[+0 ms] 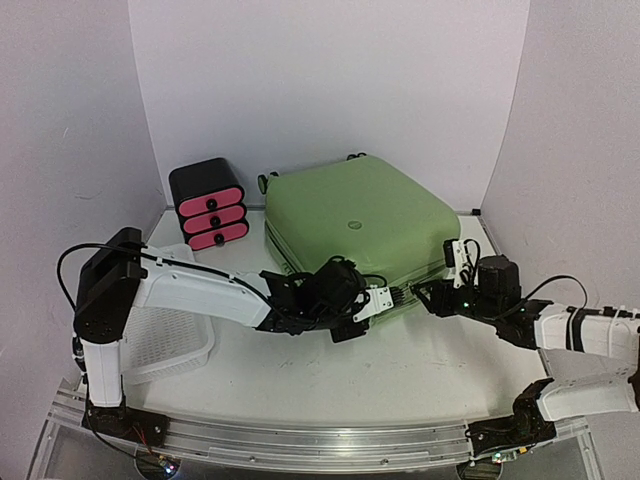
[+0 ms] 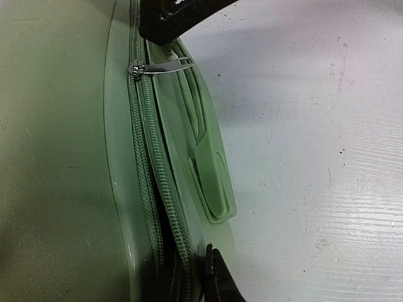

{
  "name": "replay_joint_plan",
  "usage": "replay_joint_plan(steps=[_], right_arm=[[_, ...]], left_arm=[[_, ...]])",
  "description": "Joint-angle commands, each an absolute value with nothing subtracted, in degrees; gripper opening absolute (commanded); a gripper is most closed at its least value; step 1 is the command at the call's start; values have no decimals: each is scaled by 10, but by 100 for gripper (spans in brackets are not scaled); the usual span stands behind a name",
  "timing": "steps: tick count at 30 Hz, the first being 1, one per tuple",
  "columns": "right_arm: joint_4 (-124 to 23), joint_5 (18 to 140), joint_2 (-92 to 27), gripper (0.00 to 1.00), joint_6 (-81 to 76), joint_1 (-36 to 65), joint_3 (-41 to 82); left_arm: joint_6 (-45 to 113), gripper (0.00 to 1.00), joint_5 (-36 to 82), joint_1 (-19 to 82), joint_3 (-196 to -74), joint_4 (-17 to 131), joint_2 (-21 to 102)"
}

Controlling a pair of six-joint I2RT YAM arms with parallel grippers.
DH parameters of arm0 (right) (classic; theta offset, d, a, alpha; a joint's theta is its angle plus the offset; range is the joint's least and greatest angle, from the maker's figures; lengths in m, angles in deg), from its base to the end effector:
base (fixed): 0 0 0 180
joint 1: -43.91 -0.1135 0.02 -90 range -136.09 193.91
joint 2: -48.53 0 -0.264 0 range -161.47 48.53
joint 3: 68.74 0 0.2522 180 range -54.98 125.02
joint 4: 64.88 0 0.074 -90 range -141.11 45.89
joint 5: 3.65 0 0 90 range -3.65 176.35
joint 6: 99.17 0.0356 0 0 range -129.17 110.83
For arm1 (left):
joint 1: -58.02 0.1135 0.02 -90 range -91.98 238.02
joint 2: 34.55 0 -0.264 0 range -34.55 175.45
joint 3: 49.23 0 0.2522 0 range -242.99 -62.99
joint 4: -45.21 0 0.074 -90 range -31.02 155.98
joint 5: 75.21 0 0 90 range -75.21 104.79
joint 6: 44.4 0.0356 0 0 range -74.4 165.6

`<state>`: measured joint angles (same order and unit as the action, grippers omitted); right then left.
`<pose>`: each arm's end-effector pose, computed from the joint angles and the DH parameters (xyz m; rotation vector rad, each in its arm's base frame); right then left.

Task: Open, take out, and arrange the luggage
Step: Unzip the zipper of the luggage.

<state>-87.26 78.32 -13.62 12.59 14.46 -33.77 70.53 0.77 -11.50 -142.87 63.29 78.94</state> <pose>0.1977 0.1174 0.2226 -0.2250 1.7004 0.7886 0.1648 -0.4167 0.2033 1.5323 1.5985 -0.1582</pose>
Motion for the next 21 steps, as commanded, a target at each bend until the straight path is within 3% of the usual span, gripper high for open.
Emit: replay_joint_plan(steps=[1,16,21], right_arm=[[-911,777,-154,40,93,143,-331],[-1009,764,-233,41,101,134,-344],[-1039,785,-253,29,106,118,-346]], left_arm=[[682,0,-7,-109,-1424,648,737],[677,0,-8,-109,-1420,649,728],[677,0,-9,-109,-1419,649,726]])
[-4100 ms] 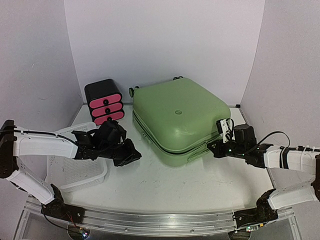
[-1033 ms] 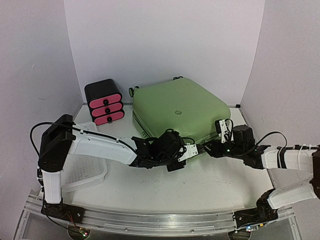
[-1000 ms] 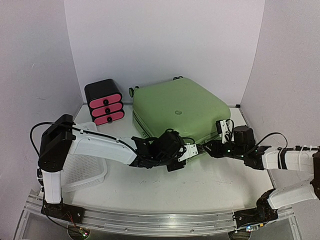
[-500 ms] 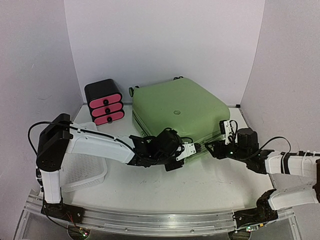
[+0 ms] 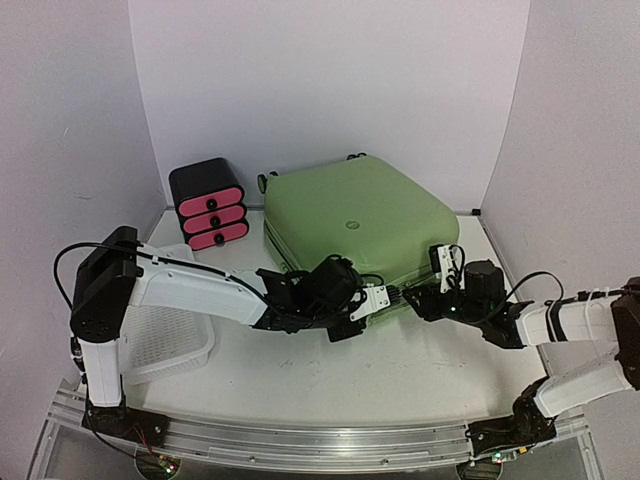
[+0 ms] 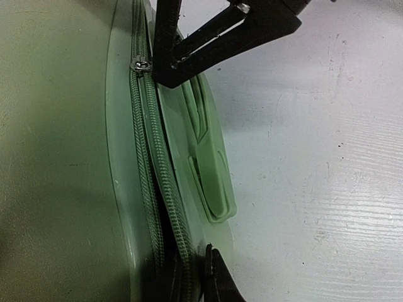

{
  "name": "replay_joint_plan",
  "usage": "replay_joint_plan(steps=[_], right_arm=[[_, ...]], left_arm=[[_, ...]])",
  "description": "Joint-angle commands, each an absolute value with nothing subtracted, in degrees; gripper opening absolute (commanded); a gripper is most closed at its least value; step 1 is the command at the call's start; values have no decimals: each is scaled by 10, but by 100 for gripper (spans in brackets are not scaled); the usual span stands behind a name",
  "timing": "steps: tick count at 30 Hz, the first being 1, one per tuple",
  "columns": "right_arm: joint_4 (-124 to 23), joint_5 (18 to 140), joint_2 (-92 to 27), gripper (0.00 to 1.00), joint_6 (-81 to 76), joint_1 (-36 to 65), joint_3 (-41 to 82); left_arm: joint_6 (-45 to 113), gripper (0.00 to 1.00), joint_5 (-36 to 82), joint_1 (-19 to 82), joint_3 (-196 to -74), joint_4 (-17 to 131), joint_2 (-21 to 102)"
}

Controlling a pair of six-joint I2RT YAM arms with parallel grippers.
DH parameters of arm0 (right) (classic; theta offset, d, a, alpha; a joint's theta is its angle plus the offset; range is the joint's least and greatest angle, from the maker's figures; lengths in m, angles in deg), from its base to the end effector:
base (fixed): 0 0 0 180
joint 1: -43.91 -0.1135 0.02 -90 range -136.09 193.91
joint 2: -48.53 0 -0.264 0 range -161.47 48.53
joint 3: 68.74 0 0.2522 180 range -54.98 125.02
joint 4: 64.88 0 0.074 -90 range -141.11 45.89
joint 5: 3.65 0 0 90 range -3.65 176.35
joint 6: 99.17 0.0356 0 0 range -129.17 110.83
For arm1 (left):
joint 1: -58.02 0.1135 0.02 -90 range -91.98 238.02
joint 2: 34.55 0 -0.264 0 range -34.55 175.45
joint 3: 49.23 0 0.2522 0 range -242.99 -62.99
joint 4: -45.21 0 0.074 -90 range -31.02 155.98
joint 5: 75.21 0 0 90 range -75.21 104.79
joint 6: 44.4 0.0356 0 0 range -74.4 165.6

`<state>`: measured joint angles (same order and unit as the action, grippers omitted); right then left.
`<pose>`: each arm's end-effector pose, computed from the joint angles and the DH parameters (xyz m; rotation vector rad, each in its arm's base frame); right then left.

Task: Open, take out, and arrange the luggage
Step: Unzip the zipper of the luggage.

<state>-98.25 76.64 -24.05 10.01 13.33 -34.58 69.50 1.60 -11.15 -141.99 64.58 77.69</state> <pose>0.2098 0.1309 0.1991 -0.3030 1.6932 0.7927 0.1649 -0.4105 0.2056 1.5336 1.6235 -0.1728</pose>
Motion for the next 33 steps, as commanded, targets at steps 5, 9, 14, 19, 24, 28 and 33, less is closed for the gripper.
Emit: replay_joint_plan(steps=[5,9,14,19,24,28,33], right_arm=[[-1036,812,-263,18,107,98,-341],[-1016,837,-237,9,113,97,-347],[-978,862,-199,3,120,97,-349],[-948,882,-178,0,138,97,-344],[-921,893,-184,0,156,98,-327],[-903,851,-203,0,159,99,-306],[-900,849,-162,0,193,114,-322]], left_arm=[[677,0,-16,-109,-1422,648,728],[679,0,-20,-109,-1421,649,726],[683,0,-23,-109,-1416,649,721],[683,0,-25,-109,-1410,649,716],[680,0,-25,-108,-1399,649,706],[678,0,-25,-109,-1388,649,696],[673,0,-24,-109,-1373,648,682]])
